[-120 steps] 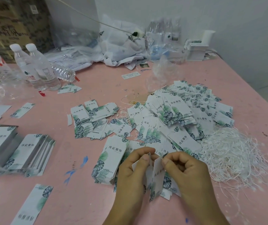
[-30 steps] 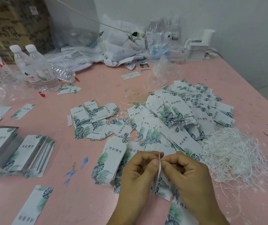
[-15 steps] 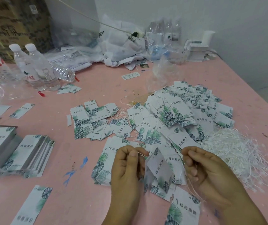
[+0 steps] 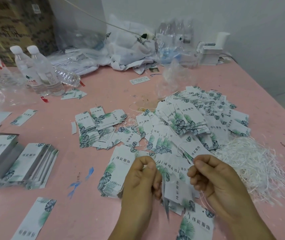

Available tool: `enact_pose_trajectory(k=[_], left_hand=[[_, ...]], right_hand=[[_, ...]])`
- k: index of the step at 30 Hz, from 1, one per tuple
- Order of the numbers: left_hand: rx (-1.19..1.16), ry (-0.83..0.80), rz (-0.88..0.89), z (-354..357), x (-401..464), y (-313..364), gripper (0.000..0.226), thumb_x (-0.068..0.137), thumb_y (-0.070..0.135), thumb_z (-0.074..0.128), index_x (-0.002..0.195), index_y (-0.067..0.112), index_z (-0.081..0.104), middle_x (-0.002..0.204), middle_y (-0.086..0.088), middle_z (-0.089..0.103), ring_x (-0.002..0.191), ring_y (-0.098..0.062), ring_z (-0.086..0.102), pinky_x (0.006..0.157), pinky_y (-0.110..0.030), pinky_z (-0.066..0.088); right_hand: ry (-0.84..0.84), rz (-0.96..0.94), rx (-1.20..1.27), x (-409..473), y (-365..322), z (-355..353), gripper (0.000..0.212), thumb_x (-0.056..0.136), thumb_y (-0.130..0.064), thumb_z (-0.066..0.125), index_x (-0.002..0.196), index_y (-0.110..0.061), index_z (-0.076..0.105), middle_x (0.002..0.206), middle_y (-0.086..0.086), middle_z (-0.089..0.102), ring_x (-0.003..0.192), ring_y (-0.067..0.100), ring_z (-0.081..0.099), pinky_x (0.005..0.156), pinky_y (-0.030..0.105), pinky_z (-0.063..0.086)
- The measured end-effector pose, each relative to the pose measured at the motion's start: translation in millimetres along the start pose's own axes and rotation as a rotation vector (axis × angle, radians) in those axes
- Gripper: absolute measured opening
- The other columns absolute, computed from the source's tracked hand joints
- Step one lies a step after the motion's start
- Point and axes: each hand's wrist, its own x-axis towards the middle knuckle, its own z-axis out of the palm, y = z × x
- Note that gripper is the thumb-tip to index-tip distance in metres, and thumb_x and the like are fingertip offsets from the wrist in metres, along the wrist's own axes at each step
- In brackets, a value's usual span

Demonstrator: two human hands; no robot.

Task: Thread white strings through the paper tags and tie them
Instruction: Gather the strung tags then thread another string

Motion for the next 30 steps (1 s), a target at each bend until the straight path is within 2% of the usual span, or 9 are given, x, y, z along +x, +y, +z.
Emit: enact_pose_trajectory(k=[2,6,10,13,15,23,27,30], left_hand=[[0.093,-0.069,0.003,4,-4,-2,0.017,0.084,0.038,0.066,0.08,0.022,0.061,0.049,0.002,0.046,0.039,-0.01,0.038,0.041,-0.017,0.035],[0.098,-0.21,-0.018,10,-9,-3,0.008,0.082,0.029,0.07,0.079,0.022,0.069,0.05,-0.003,0.055,0.041,-0.012,0.047,0.044,-0.02,0.042],[0.057,-0.179,-0.033,12,-8,-3,0.004,0.081,0.015,0.072,0.083,0.017,0.074,0.056,-0.009,0.064,0.045,-0.017,0.058,0.048,-0.023,0.049],[0.069,-0.14,-0.022,11,-7,-4,0.009,0.077,0.018,0.075,0.086,0.016,0.077,0.063,-0.013,0.069,0.053,-0.018,0.064,0.052,-0.024,0.052],[0.086,-0.123,-0.01,9,-6,-5,0.008,0.08,0.013,0.073,0.087,0.015,0.077,0.068,-0.015,0.071,0.057,-0.019,0.066,0.054,-0.025,0.053],[0.145,-0.113,-0.001,7,-5,-7,0.013,0.079,0.009,0.069,0.087,0.013,0.078,0.072,-0.014,0.073,0.062,-0.017,0.067,0.059,-0.023,0.054],[0.148,-0.106,-0.009,4,-4,-9,0.013,0.079,0.008,0.069,0.088,0.013,0.078,0.073,-0.015,0.073,0.062,-0.017,0.067,0.059,-0.023,0.054],[0.152,-0.093,-0.014,2,-2,-12,0.013,0.08,0.009,0.068,0.086,0.016,0.078,0.071,-0.014,0.073,0.061,-0.016,0.065,0.058,-0.022,0.053]], right_hand=[[-0.011,-0.049,-0.066,-3,3,5,0.012,0.065,-0.017,0.071,0.076,-0.015,0.075,0.062,0.011,0.063,0.049,0.014,0.055,0.043,0.02,0.046],[-0.053,-0.055,-0.091,-5,5,10,0.024,0.06,-0.021,0.075,0.08,-0.007,0.076,0.059,0.01,0.06,0.048,0.012,0.053,0.044,0.02,0.046],[-0.075,-0.041,-0.106,-7,7,12,0.028,0.065,-0.025,0.073,0.085,-0.006,0.077,0.062,0.011,0.062,0.05,0.013,0.055,0.046,0.022,0.048],[-0.055,-0.045,-0.182,-7,9,12,0.033,0.062,-0.033,0.075,0.086,-0.01,0.078,0.058,0.008,0.058,0.051,0.014,0.053,0.049,0.023,0.047],[-0.053,-0.037,-0.188,-7,9,13,0.035,0.061,-0.034,0.076,0.087,-0.011,0.078,0.058,0.008,0.058,0.053,0.015,0.054,0.051,0.023,0.049],[-0.031,-0.084,-0.266,-6,11,14,0.024,0.063,-0.028,0.074,0.084,-0.015,0.074,0.066,0.009,0.067,0.06,0.017,0.061,0.058,0.024,0.053],[-0.019,-0.075,-0.284,-7,11,13,0.033,0.059,-0.033,0.077,0.086,-0.015,0.076,0.071,0.016,0.071,0.062,0.019,0.064,0.059,0.023,0.055],[-0.032,-0.065,-0.303,-6,11,12,0.032,0.06,-0.03,0.076,0.09,-0.018,0.077,0.074,0.018,0.072,0.063,0.019,0.066,0.062,0.022,0.055]])
